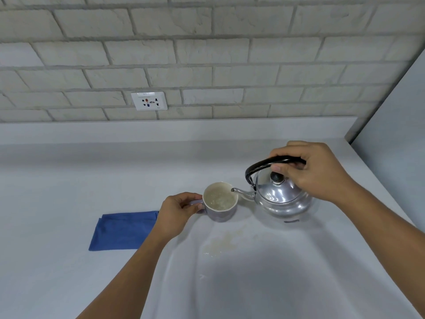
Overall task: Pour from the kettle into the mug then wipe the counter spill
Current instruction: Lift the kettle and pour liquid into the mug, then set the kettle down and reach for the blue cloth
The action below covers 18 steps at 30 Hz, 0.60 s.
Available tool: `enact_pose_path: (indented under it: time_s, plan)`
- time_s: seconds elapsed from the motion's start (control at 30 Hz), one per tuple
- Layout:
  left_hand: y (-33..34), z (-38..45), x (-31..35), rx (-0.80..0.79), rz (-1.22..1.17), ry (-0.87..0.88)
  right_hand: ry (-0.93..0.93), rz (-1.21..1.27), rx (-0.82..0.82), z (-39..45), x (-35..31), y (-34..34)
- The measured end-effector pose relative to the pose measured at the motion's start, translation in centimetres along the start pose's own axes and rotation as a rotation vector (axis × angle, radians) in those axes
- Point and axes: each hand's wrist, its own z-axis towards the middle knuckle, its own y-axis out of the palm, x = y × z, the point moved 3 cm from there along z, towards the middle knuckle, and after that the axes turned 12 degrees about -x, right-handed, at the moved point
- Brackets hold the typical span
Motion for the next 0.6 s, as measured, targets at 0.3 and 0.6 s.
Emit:
enact_pose_path:
  time_s: [0.3, 0.6]
  plan:
    - [-0.3, 0.6, 1.2, 0.002, 0.074, -0.001, -0.020, 0.086, 0.098, -1.3, 2.0, -1.0]
    - [2.4, 4.2, 11.4, -0.097, 0.139, 0.287, -0.022, 0.223, 0.198, -0.3, 3.6, -2.7]
